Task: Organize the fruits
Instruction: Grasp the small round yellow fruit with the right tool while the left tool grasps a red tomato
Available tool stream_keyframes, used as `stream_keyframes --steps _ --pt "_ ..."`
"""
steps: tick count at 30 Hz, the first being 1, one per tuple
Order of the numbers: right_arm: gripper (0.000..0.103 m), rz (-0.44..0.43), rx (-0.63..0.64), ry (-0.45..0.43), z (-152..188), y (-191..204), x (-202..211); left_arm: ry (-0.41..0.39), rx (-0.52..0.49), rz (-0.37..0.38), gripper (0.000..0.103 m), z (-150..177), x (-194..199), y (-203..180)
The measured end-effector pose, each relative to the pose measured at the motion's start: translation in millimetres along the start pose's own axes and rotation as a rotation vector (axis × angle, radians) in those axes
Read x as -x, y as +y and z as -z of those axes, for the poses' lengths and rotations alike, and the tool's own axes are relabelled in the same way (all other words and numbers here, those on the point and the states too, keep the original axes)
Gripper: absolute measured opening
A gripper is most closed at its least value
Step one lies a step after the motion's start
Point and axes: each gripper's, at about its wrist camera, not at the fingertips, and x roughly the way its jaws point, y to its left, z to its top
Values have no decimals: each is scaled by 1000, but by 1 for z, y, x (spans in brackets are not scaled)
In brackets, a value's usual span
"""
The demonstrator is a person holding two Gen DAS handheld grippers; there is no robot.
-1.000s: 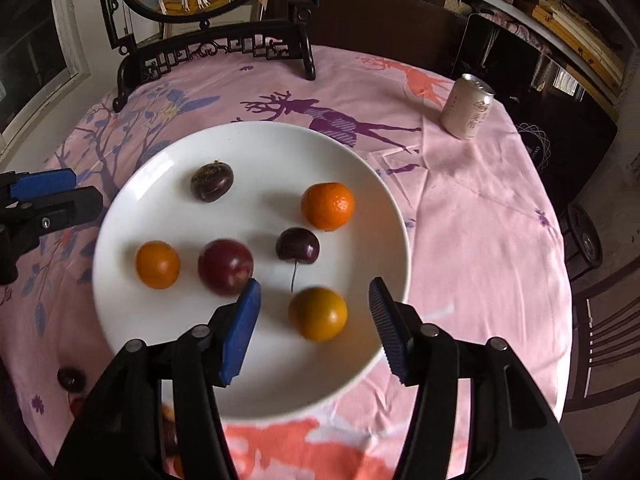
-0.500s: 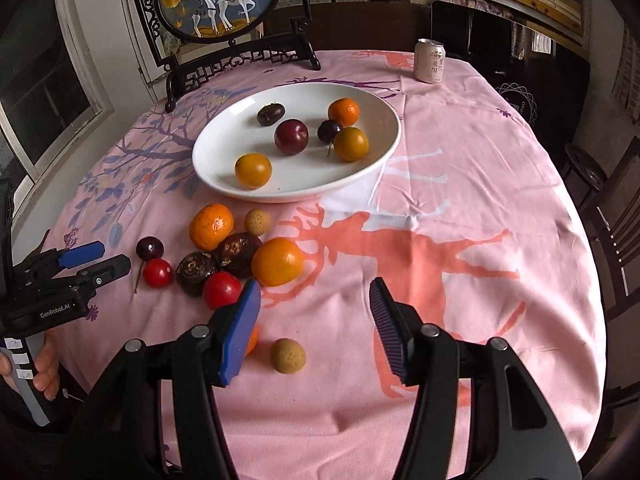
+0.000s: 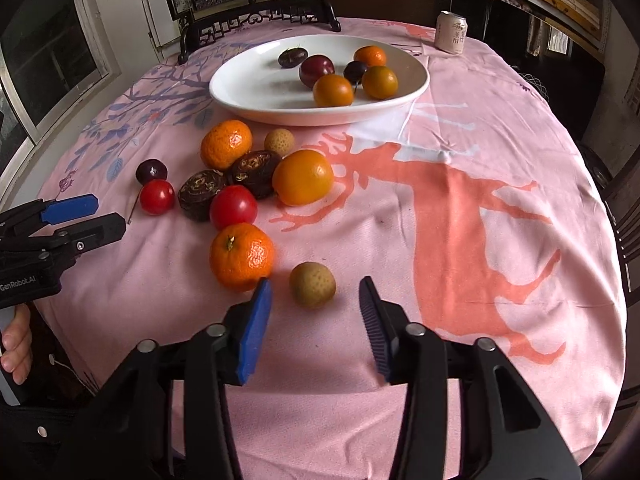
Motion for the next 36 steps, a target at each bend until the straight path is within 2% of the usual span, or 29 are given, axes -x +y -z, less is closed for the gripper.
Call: stream_keyframes --steps 1,7,8,12,13,16,19,24,27,36 --pt "25 -9 0 9 0 1 -4 6 3 13 74 0 -1 0" --pt "24 -27 -18 -19 0 -1 5 22 23 45 72 -4 -8 -3" --pt "24 -24 -21 -20 0 -3 6 25 24 58 69 -5 -9 -5" --pt "24 -27 -61 -15 2 -13 9 62 5 80 41 -7 -21 -15" --pt "24 -29 -68 -16 3 -15 9 73 6 83 39 -7 -25 -16" --pt "24 -34 -76 -20 3 -18 12 85 20 77 38 -10 -34 -16" --pt "24 -43 -79 -22 3 -18 13 69 6 23 39 -15 -37 -16" --pt "24 -65 -97 -11 3 -21 10 64 9 19 39 -25 -45 -13" --pt "24 -66 -97 -9 2 -20 9 56 0 3 33 -30 -48 -14" --pt "24 -71 -89 -21 -4 -16 12 7 8 50 33 -27 -21 -15"
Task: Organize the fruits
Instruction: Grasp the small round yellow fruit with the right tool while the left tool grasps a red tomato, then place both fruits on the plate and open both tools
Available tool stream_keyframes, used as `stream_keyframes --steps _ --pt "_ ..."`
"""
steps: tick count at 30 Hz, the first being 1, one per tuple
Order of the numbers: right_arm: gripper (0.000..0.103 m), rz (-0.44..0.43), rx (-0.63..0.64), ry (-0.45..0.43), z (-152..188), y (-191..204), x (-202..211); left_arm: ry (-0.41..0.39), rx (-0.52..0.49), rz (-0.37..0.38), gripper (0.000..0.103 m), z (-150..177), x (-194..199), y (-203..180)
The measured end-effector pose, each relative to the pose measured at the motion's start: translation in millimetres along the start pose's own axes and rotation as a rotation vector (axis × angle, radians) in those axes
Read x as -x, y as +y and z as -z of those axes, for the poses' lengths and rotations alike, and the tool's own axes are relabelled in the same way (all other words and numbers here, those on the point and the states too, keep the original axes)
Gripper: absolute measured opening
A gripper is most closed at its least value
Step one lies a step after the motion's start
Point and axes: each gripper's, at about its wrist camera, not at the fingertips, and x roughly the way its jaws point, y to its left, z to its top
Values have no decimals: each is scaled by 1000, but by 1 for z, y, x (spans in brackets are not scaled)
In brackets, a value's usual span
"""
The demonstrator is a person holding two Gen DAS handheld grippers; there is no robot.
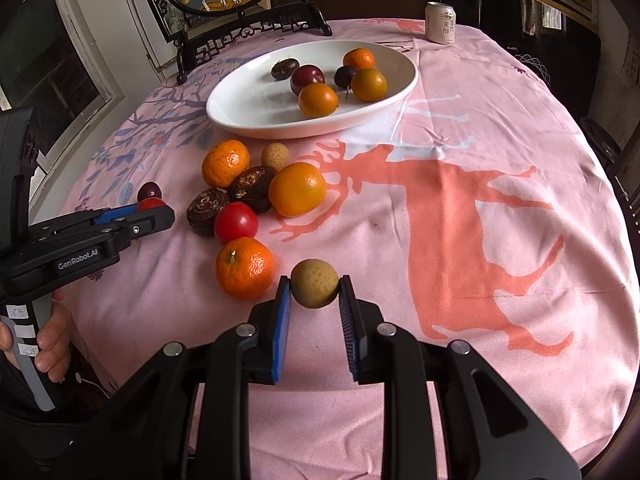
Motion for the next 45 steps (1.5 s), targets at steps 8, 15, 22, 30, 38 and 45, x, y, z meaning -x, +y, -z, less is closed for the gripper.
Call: stream_keyframes --steps 8,15,22,30,38,45 --pt "24 -5 19 -9 -9 8 1 -46 -35 23 33 -11 24 -8" --pt "24 21 65 -64 -55 5 5 -58 -83 -15 33 -71 19 -7" --pt "24 101 74 -136 -157 -17 -31 51 -33 -95 33 -170 -57 -2" --pt "24 178 21 -52 -210 -56 -95 137 -14 -100 33 -213 -124 -10" --pt "43 185 36 -42 -214 -57 -107 166 -2 -89 38 -224 -144 -13" --pt "53 181 54 -51 -191 -44 -65 44 6 -68 59 -212 -82 -5"
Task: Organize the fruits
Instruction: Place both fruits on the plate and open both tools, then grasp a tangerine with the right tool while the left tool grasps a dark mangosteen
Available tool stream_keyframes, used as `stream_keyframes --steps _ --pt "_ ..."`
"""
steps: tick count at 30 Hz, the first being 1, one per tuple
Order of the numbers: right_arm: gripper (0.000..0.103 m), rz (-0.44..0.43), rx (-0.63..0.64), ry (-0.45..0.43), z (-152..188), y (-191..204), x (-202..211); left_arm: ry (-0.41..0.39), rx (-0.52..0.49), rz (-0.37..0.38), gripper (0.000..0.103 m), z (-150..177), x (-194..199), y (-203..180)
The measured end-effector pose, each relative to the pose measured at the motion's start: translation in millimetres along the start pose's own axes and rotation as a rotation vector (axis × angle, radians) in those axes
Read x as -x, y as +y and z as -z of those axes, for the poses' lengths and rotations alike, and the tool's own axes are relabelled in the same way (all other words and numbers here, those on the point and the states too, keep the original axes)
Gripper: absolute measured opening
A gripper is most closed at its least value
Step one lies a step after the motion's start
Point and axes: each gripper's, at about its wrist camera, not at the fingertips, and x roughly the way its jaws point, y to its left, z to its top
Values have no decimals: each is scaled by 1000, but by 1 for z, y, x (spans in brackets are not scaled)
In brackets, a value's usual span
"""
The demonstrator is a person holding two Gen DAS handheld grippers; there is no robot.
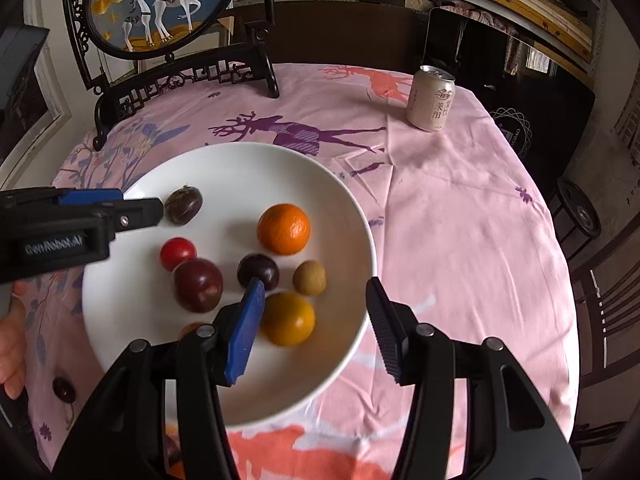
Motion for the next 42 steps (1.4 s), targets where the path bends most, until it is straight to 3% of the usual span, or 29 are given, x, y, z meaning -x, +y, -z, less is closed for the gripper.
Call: stream_keyframes --steps 4,10,15,17,28,35,36,37,42 --pt "53 -54 2 0 37 8 36 -81 11 10 64 39 51 11" --pt "54 -96 8 -42 106 32 83 -201 28 -24 69 128 105 27" --pt "54 -112 -3 -24 137 49 94 -178 62 -35 70 183 108 41" --pt "54 -120 -1 -15 142 55 96 -154 71 -13 69 193 106 45" --pt "55 -180 27 60 164 81 81 -150 111 -39 69 213 115 62" --pt "55 -212 25 96 170 89 62 -102 32 -11 71 221 102 35" --pt "51 -211 26 94 172 89 59 -90 15 -10 71 222 98 29" --pt "37 -211 29 98 172 90 57 -79 -3 -12 71 224 93 23" --pt "37 -196 16 61 175 75 70 -37 -86 -42 71 228 74 -4"
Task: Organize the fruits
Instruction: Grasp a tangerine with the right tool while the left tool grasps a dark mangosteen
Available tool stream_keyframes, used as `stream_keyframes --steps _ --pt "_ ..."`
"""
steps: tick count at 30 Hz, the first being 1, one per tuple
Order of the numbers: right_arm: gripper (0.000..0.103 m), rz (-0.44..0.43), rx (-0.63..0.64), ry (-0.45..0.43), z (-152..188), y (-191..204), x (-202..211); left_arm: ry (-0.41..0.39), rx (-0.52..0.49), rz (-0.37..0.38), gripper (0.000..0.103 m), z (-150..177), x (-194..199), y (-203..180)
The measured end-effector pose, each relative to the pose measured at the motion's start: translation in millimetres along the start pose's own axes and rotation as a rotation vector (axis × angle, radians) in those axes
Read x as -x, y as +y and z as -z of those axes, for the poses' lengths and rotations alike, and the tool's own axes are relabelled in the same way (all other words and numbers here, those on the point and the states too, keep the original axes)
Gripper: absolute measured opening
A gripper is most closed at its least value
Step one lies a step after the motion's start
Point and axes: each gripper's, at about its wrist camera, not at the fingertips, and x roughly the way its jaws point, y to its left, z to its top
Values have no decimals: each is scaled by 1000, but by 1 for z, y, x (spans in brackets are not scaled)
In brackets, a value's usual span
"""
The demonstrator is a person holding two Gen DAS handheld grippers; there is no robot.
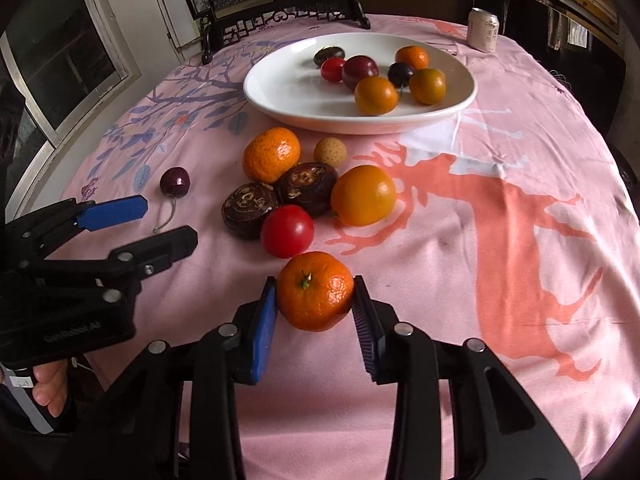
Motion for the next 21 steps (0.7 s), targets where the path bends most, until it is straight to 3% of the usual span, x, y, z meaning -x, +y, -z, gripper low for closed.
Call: stream_keyframes --steps 7,11,13,15,21 --pt "37 40 -107 -55 8 -42 28 74 -22 10 70 -10 -33 -17" --pt "37 19 -147 -69 13 -53 37 55 -41 5 67 -18 -42 -25" --pt "37 20 -161 -72 13 -56 38 42 -45 -1 61 -23 -44 -29" --pt "37 15 -170 -72 13 -58 39 37 -50 19 40 -26 -43 -32" --pt "37 13 -156 -76 11 -54 41 44 -7 79 40 -20 -32 -25"
